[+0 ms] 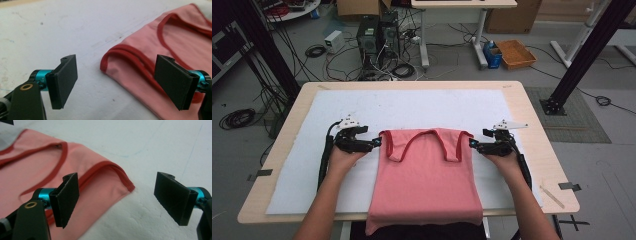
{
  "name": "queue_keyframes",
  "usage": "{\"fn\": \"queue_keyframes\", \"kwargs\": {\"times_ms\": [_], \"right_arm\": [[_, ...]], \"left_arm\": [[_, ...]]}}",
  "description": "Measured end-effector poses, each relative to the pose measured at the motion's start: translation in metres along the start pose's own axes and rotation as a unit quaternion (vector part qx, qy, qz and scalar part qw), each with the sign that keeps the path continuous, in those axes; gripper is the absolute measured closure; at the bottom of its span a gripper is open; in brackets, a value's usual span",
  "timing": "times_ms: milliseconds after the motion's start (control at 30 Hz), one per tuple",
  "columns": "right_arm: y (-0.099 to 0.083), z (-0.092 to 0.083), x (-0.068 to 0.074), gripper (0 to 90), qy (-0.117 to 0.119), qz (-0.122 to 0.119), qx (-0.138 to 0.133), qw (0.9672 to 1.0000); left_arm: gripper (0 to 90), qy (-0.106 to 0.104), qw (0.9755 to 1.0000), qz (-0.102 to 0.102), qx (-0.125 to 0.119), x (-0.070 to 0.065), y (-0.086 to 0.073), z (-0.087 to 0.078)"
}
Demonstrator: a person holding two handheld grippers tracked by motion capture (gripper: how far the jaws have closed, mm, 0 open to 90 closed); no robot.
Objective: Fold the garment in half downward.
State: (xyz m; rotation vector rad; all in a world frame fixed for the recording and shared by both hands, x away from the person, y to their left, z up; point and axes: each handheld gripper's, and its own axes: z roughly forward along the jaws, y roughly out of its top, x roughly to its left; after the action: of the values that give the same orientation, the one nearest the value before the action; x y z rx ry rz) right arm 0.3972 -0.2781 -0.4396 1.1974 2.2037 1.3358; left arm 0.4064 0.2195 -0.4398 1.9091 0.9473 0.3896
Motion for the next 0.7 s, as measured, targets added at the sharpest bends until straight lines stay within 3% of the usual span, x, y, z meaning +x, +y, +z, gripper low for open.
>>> {"fn": "queue_keyframes", "kwargs": {"times_ms": [200, 367, 433, 633, 700], "right_arm": [[0.005, 0.011, -0.007, 20.2, -0.008, -0.006, 0.027, 0.9996], [0.007, 0.019, -0.01, 20.3, -0.016, -0.008, 0.045, 0.9988], [0.006, 0.025, -0.01, 20.5, -0.021, -0.01, 0.064, 0.9977], [0.01, 0.038, -0.002, 35.3, -0.035, -0.058, 0.098, 0.9929], [0.011, 0.037, 0.0, 45.5, -0.03, -0.064, 0.097, 0.9928]], "left_arm": [[19.1, 0.005, 0.9992, -0.003, 0.04, 0.006, 0.005, 0.021], [19.1, 0.014, 0.998, 0.001, 0.061, 0.01, 0.009, 0.029], [19.2, 0.014, 0.9977, 0.003, 0.067, 0.011, 0.009, 0.031], [26.8, 0.011, 0.9966, 0.02, 0.08, 0.006, 0.008, 0.034], [31.3, 0.014, 0.9962, 0.025, 0.082, 0.004, 0.008, 0.035]]}}
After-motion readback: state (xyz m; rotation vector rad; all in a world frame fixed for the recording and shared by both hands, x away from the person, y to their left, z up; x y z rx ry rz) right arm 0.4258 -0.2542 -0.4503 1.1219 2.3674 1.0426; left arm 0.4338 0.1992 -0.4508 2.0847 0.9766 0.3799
